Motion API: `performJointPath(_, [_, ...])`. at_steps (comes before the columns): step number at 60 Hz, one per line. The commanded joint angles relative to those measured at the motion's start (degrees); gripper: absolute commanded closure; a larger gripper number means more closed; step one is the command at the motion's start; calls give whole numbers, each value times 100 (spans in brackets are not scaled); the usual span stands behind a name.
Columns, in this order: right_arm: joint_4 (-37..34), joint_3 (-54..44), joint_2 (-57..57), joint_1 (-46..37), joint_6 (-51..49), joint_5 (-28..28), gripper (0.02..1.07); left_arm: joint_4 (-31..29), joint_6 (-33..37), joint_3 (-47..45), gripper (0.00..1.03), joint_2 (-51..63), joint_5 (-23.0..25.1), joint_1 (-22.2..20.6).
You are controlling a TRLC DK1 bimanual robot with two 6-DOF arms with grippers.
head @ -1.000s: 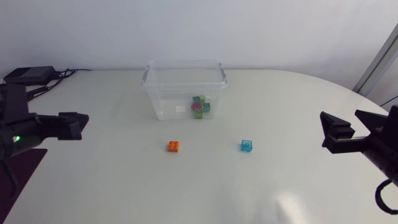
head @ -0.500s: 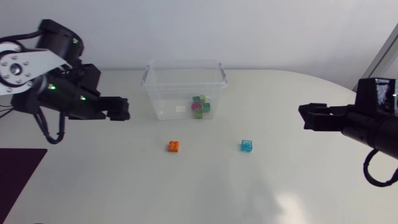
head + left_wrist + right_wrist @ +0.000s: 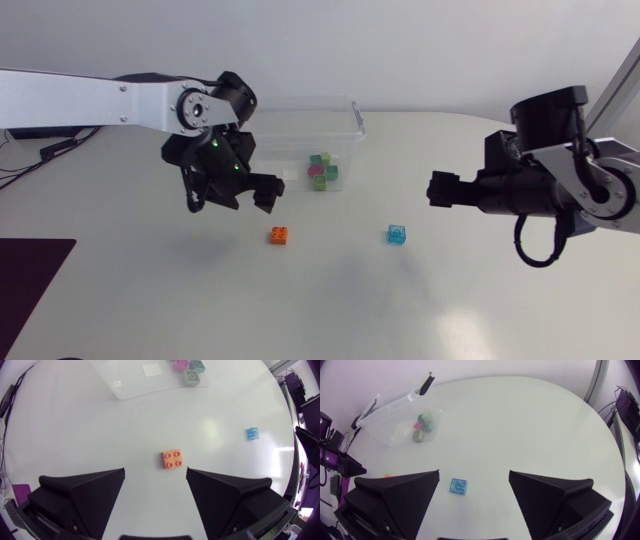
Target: Place the duplo bricks in the container
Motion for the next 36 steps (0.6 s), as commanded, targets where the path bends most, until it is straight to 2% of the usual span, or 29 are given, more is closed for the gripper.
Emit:
performJointPath(1, [-58, 217, 405, 135, 337, 55, 7, -159, -256, 339, 18, 495, 8, -135])
performJointPath(12, [-41, 463, 1091, 311, 477, 134, 7, -308, -414, 752, 18, 1084, -27, -372])
performJointPath(21, [30, 560, 1495, 372, 530, 178, 7, -308, -502, 945, 22, 1427, -88, -434])
performJointPath(29, [65, 639, 1846, 434, 592, 292, 7, -343, -546, 971, 23, 1690, -273, -539])
performJointPath(36, [83, 762, 2128, 531, 627, 362, 7, -361, -581, 971, 28, 1752, -361, -557])
